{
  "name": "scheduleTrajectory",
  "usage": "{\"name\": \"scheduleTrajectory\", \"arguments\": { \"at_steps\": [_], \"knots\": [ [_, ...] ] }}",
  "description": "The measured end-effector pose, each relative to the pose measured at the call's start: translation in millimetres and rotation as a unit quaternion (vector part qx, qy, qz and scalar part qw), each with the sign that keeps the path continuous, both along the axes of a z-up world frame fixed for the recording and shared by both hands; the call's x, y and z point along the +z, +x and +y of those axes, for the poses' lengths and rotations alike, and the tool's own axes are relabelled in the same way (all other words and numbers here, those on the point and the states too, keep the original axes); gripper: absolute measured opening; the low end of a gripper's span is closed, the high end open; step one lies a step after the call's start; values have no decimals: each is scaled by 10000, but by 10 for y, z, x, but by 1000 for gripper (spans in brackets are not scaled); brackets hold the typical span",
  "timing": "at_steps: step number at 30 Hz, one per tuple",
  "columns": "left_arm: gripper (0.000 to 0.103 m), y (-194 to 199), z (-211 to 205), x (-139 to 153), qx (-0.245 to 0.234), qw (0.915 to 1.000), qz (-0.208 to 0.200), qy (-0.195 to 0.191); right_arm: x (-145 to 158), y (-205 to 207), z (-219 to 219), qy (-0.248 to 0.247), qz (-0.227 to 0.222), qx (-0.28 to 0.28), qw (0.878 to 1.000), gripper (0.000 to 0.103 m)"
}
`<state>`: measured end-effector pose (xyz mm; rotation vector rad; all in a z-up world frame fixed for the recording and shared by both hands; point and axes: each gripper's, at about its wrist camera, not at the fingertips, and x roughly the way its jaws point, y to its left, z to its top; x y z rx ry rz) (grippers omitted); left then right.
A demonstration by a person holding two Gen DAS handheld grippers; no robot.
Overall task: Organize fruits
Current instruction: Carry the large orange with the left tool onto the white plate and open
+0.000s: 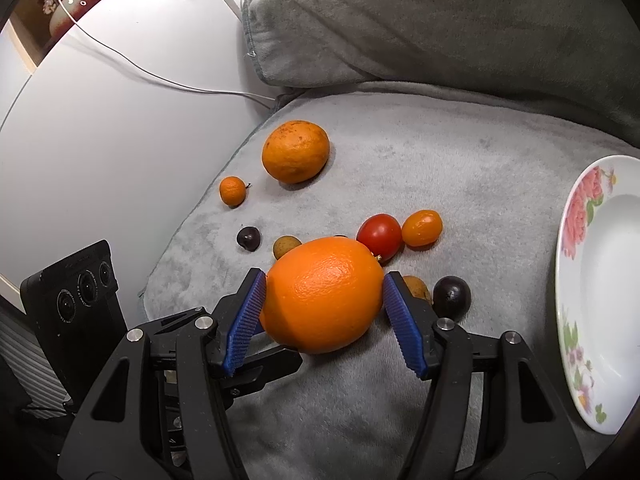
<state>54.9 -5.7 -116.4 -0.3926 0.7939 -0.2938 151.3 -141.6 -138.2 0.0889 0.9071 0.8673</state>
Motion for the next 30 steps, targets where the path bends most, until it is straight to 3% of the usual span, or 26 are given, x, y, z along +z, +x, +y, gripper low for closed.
{"name": "scheduleTrajectory", "arguments": {
  "at_steps": [10,30],
  "knots": [
    [41,7,-137,126,-169,9997,-188,20,172,-76,-236,122,-172,-151,9997,64],
    [41,241,-848,312,-886,9953,-371,96,326,-145,-1090,351,-412,-923,9943,64]
  ]
}}
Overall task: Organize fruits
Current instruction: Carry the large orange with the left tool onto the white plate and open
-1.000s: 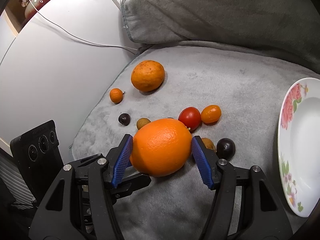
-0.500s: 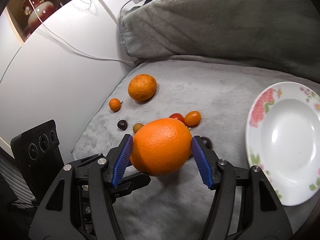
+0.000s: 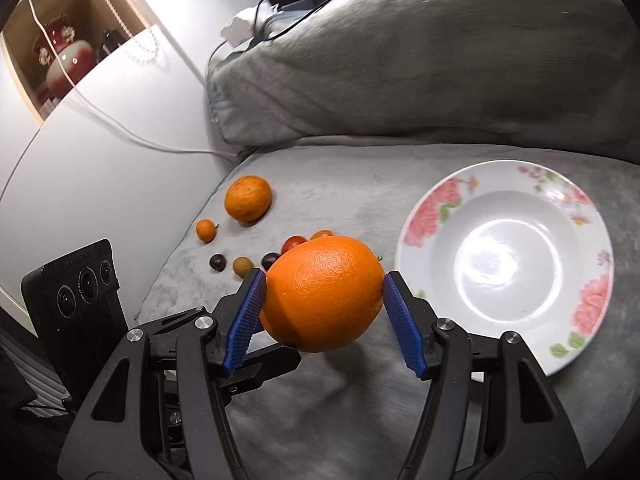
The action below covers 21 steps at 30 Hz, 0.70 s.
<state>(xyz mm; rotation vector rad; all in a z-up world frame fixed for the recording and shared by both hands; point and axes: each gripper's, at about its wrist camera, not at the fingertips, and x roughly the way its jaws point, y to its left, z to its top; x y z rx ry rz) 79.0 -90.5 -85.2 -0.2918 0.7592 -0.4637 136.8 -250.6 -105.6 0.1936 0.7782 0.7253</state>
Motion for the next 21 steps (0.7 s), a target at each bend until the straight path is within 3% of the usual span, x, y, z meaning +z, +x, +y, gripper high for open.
{"name": "scheduleTrajectory", "arguments": {
  "at_steps": [21],
  "knots": [
    [41,195,-520,-60,-467,9988,87,144,-122,48,-651,260,173,-596,9977,64]
  ]
}}
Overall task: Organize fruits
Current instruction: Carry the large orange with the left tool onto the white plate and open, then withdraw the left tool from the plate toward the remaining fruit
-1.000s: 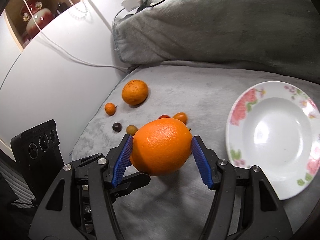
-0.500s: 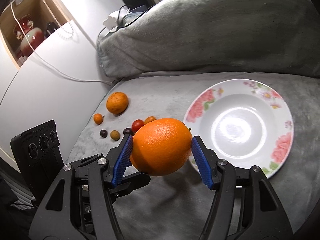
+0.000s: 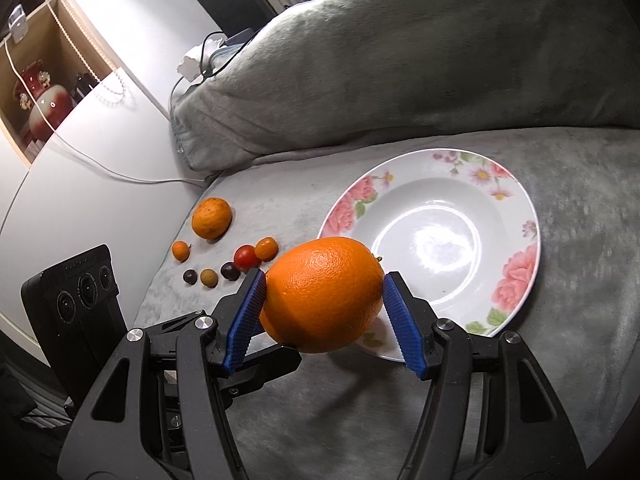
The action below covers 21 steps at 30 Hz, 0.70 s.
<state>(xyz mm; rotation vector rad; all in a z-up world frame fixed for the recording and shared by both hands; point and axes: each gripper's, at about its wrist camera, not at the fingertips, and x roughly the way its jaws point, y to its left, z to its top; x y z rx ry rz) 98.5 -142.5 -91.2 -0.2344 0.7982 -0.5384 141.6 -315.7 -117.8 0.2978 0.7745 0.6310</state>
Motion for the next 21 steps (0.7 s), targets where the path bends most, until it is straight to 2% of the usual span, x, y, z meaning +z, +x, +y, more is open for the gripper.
{"name": "scheduleTrajectory", "arguments": {
  "at_steps": [6,14,16,21],
  "knots": [
    [41,27,-60,-9,-40,9999,-47,83,-10,14,-50,34,35,-59,10000,64],
    [41,-53,-46,76,-4,9994,-289,198,113,-67,-150,-129,-290,-403,9987,65],
    [41,-61,-23,72,25,9994,-284,215,131,-101,-190,-134,-330,-496,9981,74],
    [41,-87,42,59,125,9993,-289,210,172,-180,-236,-265,-477,-635,9965,79]
  ]
}}
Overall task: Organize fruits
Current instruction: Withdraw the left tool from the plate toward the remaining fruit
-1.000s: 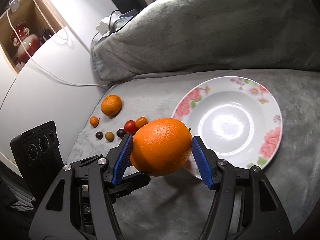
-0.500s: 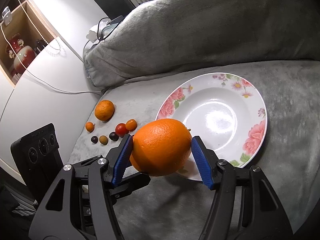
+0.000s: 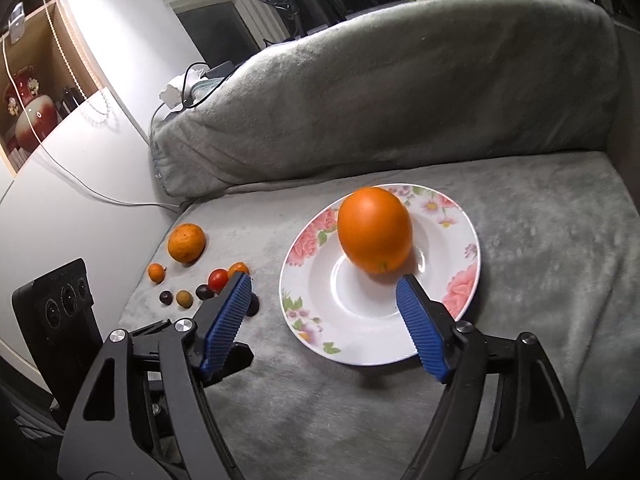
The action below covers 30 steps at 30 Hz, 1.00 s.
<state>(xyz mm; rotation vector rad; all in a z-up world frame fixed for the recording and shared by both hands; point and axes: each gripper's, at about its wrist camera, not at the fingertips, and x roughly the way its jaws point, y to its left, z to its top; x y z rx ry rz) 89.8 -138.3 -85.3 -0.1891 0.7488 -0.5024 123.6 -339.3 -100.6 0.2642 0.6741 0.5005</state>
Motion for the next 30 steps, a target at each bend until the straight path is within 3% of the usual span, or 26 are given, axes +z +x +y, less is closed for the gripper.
{"name": "scheduleTrajectory", "arguments": {
  "at_steps": [5,9,21,30],
  "knots": [
    [42,-50,51,7,69,10000,-41,23,56,-80,10,-115,-188,-102,9997,87],
    [57,-106,142,28,167,9998,-122,11,93,-120,86,-226,-275,-44,9994,87],
    [60,-235,563,51,633,9971,-404,-114,127,-178,370,-423,-488,211,9977,87],
    [63,-307,1031,-86,1088,9939,-178,-71,107,-158,684,-676,-573,513,9947,87]
  ]
}}
